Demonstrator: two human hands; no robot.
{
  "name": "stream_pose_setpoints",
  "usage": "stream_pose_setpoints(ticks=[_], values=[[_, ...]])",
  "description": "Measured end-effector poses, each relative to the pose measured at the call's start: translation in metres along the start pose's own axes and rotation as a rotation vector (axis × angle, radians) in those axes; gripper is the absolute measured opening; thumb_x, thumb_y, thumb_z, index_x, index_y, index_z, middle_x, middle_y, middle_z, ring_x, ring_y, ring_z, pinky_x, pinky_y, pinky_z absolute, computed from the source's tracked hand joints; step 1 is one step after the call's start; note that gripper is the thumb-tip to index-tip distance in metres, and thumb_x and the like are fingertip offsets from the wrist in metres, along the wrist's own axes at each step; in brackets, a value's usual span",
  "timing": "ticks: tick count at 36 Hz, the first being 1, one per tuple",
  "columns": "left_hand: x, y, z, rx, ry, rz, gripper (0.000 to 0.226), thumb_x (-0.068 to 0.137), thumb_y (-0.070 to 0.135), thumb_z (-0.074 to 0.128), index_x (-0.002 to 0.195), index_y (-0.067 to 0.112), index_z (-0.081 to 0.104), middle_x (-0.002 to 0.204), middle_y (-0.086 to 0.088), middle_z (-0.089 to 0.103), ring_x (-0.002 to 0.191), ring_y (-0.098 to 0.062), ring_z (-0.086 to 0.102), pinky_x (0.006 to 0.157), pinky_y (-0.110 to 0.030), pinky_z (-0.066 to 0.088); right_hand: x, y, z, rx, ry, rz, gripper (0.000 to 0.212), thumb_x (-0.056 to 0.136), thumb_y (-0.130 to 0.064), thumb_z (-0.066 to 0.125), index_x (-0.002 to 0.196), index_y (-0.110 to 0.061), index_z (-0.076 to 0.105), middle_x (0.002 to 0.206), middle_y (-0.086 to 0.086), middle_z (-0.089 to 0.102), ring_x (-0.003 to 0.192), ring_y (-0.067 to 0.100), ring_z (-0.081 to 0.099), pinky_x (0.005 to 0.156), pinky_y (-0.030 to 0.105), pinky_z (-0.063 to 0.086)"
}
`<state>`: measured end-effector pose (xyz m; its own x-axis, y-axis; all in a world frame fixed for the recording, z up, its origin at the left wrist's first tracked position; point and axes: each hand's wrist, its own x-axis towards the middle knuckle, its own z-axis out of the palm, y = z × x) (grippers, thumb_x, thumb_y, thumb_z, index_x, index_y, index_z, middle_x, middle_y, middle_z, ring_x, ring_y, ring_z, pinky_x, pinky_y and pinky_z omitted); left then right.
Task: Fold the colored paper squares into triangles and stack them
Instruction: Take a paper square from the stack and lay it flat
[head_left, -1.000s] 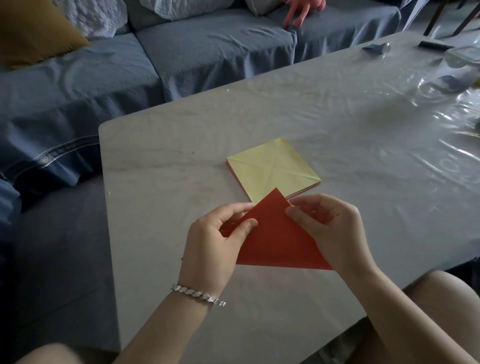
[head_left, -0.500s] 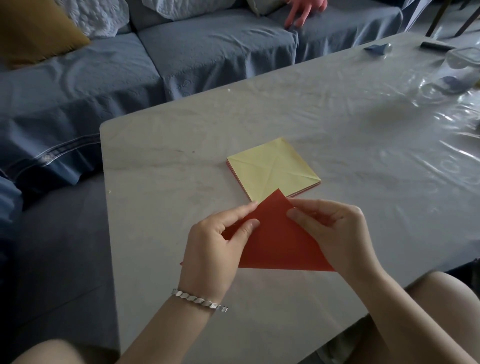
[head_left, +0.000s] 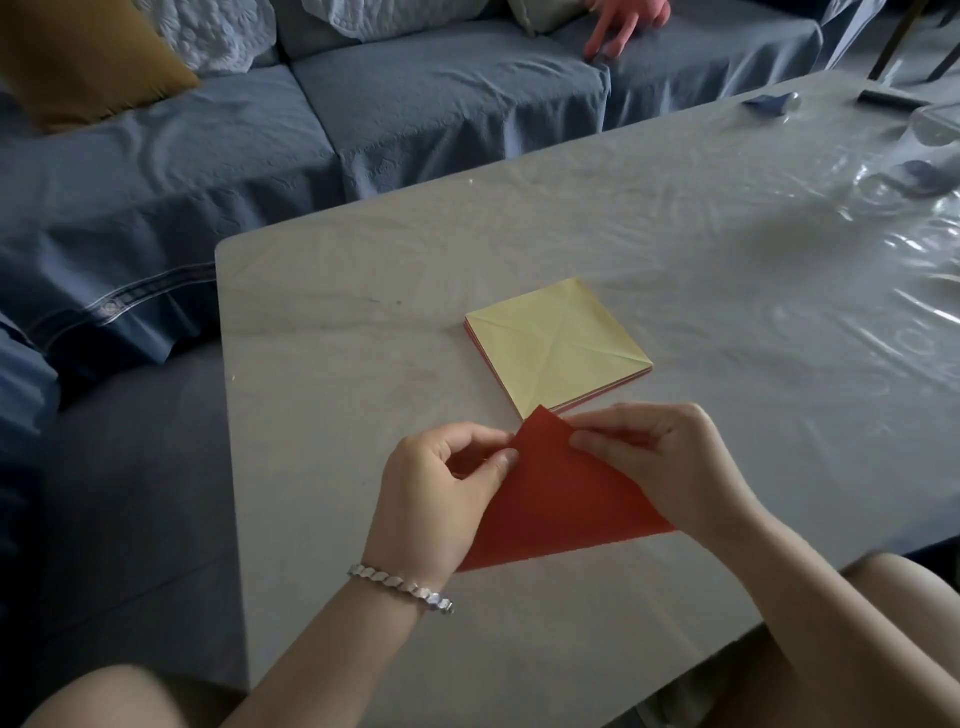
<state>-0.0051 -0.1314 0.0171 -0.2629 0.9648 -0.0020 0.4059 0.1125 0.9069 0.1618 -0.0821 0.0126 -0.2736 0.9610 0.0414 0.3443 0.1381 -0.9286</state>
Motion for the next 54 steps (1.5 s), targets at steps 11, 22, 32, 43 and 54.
stream_pose_setpoints(ticks=[11,22,32,43,54], values=[[0.007,-0.003,-0.008,-0.044,-0.168,-0.065,0.026,0.071,0.009,0.076,0.077,0.033,0.069,0.070,0.004,0.070,0.065,-0.011,0.065,0.063,-0.013,0.050,0.026,-0.016,-0.010,-0.224,-0.385,-0.100,0.022,0.074,-0.017,0.076,0.076,-0.038,0.072,0.079,-0.021,0.070,0.076,-0.006,0.062,0.069,0.006,0.044],[0.016,-0.044,0.018,-0.239,-0.017,-0.470,0.015,0.076,0.001,0.069,0.065,0.011,0.067,0.057,-0.003,0.065,0.048,-0.010,0.062,0.046,-0.021,0.051,0.006,0.019,0.015,-0.632,-0.032,-0.568,0.026,0.088,-0.029,0.051,0.097,-0.017,0.073,0.102,-0.004,0.070,0.100,0.013,0.062,0.090,0.029,0.044],[0.016,-0.082,0.022,0.198,0.063,-0.402,0.022,0.073,0.014,0.072,0.057,0.026,0.062,0.062,0.011,0.063,0.066,-0.013,0.062,0.062,-0.021,0.043,-0.037,0.092,0.058,-0.845,-0.333,-0.401,0.051,0.098,-0.041,0.022,0.107,-0.022,0.070,0.118,-0.009,0.064,0.116,0.009,0.056,0.105,0.029,0.032],[0.017,-0.086,0.022,0.236,0.047,-0.362,0.015,0.074,0.013,0.071,0.063,0.022,0.067,0.066,0.010,0.066,0.069,-0.013,0.063,0.064,-0.024,0.048,-0.048,0.108,0.043,-0.892,-0.158,-0.262,0.056,0.101,-0.038,0.017,0.113,-0.016,0.067,0.124,-0.005,0.060,0.121,0.014,0.052,0.106,0.040,0.027],[0.016,-0.087,0.021,0.252,0.041,-0.359,0.016,0.075,0.015,0.071,0.063,0.024,0.065,0.066,0.011,0.064,0.069,-0.013,0.062,0.064,-0.023,0.046,-0.003,0.109,0.038,-0.987,-0.008,-0.134,0.049,0.094,-0.038,0.028,0.109,-0.015,0.069,0.117,-0.002,0.066,0.122,0.028,0.051,0.098,0.053,0.039]])
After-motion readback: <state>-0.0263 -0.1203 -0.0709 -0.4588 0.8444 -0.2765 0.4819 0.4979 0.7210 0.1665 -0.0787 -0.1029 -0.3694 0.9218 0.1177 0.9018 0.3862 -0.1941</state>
